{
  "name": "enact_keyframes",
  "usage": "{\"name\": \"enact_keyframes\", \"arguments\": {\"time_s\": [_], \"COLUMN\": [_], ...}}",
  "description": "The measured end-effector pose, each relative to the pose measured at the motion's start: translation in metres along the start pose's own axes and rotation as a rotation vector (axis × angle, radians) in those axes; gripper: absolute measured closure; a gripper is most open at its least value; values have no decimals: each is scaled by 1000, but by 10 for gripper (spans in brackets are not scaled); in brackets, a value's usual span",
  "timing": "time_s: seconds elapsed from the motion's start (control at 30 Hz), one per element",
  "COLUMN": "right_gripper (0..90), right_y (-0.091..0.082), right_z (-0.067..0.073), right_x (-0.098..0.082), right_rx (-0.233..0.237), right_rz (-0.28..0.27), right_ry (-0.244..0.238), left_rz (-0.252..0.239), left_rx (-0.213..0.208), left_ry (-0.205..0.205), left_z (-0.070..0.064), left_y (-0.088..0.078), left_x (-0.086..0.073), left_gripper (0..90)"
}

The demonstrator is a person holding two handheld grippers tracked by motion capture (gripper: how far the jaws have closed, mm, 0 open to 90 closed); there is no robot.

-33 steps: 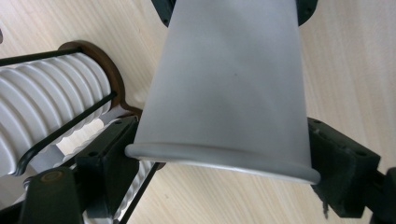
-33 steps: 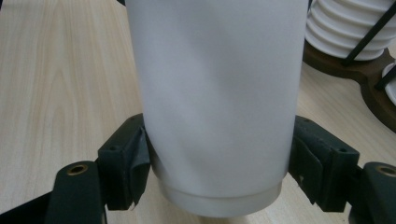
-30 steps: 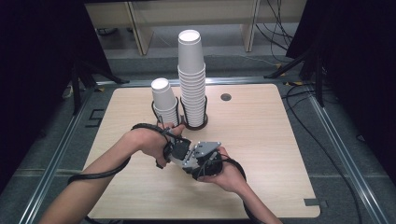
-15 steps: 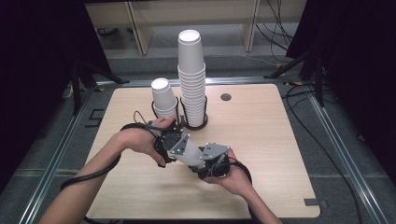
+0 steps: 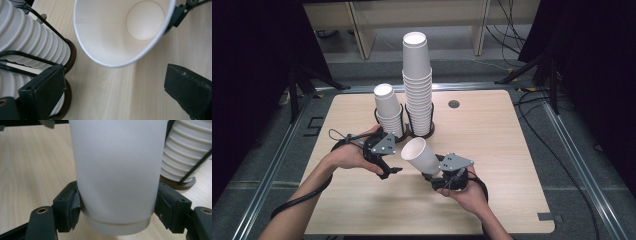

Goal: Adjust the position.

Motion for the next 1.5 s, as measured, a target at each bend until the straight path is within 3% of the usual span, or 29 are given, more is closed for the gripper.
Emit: {"name": "enact_keyframes", "arguments": {"time_s": [0.17,0.3,0.37,0.47,0.53,0.63,0.83,0.87,0.93,0.97,1.03,1.07,1.13,1.17,1.2,1.23,1.5], "right_gripper": [278,277,276,276,276,276,274,274,274,274,274,274,274,274,274,273,272], "right_y": [-7,-9,-10,-11,-10,-13,-21,-24,-28,-27,-31,-32,-33,-33,-33,-32,-23], "right_z": [-8,-12,-13,-17,-16,-20,-30,-30,-37,-36,-38,-38,-38,-42,-40,-40,-31], "right_x": [3,3,3,3,3,2,1,0,0,1,1,1,0,0,-2,-2,1], "right_rx": [-47,-64,-70,-91,-77,-122,-181,-181,-216,-192,-228,-223,-236,-253,-239,-238,-214], "right_rz": [-56,-75,-74,-86,-97,-93,-149,-130,-149,-162,-150,-156,-149,-166,-148,-161,-158], "right_ry": [44,63,70,63,82,77,134,169,147,167,162,188,205,176,221,224,208], "left_rz": [-107,-202,-231,-263,-287,-307,-330,-348,-368,-398,-415,-434,-438,-451,-453,-456,-516], "left_rx": [29,-17,-25,-36,-37,-25,1,3,14,4,7,10,12,6,6,6,-50], "left_ry": [-158,-271,-309,-340,-370,-400,-412,-423,-449,-467,-504,-518,-520,-527,-528,-528,-584], "left_z": [-2,-6,-8,-7,-7,-6,-13,-13,-12,-12,-11,-10,-9,-9,-9,-10,-13], "left_y": [10,14,16,18,18,17,15,15,13,14,12,13,14,16,17,18,26], "left_x": [-8,-9,-8,-6,-4,-4,-8,-8,-6,-3,1,6,8,11,13,16,37], "left_gripper": [37,42,42,40,41,40,40,40,40,40,41,40,40,40,40,40,29]}}
Point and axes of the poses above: each handheld gripper's, and its own axes: y roughly forward along the jaws, x roughly out of its top, z roughly to its left, the point moved 6 cm from there along y, roughly forward along the jaws, and after that the axes turned 3 degrees about -y, right-handed, at the moved point
